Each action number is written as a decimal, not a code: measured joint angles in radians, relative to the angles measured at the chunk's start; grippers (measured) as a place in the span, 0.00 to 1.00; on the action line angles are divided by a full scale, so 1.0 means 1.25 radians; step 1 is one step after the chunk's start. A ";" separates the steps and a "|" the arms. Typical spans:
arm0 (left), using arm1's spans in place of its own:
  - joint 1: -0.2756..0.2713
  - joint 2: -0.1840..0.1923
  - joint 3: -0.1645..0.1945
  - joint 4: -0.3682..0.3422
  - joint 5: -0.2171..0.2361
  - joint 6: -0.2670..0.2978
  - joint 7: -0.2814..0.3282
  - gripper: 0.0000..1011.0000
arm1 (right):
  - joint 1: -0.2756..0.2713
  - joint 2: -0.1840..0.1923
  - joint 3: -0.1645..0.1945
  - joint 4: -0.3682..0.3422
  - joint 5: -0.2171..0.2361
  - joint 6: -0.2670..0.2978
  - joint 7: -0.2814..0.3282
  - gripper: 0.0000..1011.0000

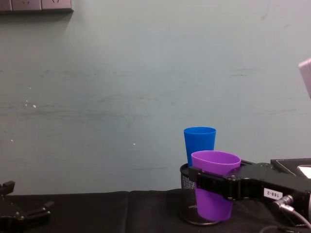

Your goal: Pick up one cup with a gripper and tap it against the other cup.

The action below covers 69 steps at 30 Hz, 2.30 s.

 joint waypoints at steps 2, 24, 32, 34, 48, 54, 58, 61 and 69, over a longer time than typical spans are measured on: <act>0.000 0.000 0.000 0.000 0.000 0.000 0.000 0.99 | 0.000 0.000 0.000 0.000 0.000 0.000 0.000 0.72; 0.000 0.000 0.000 0.000 0.000 0.000 0.000 0.99 | 0.000 0.000 0.000 0.000 0.000 0.000 0.000 0.72; 0.000 0.000 0.000 0.000 0.000 0.000 0.000 0.99 | 0.000 0.000 0.000 0.000 0.000 0.000 0.000 0.72; 0.000 0.000 0.000 0.000 0.000 0.000 0.000 0.99 | 0.000 0.000 0.000 0.000 0.000 0.000 0.000 0.72; 0.000 0.000 0.000 0.000 0.000 0.000 0.000 0.99 | 0.000 0.000 0.000 0.000 0.000 0.000 0.000 0.72; 0.000 0.000 0.000 0.000 0.000 0.000 0.000 0.99 | 0.000 0.000 0.000 0.000 0.000 0.000 0.000 0.72; 0.000 0.000 0.000 0.000 0.000 0.000 0.000 0.99 | 0.000 0.000 0.000 0.000 0.000 0.000 0.000 0.71; 0.000 0.000 0.000 0.000 0.000 0.000 0.000 0.99 | 0.000 0.000 0.000 0.000 0.000 0.000 0.000 0.72; 0.000 0.000 0.000 0.000 0.000 0.000 0.000 0.99 | 0.000 0.000 0.000 0.000 0.000 0.000 0.000 0.72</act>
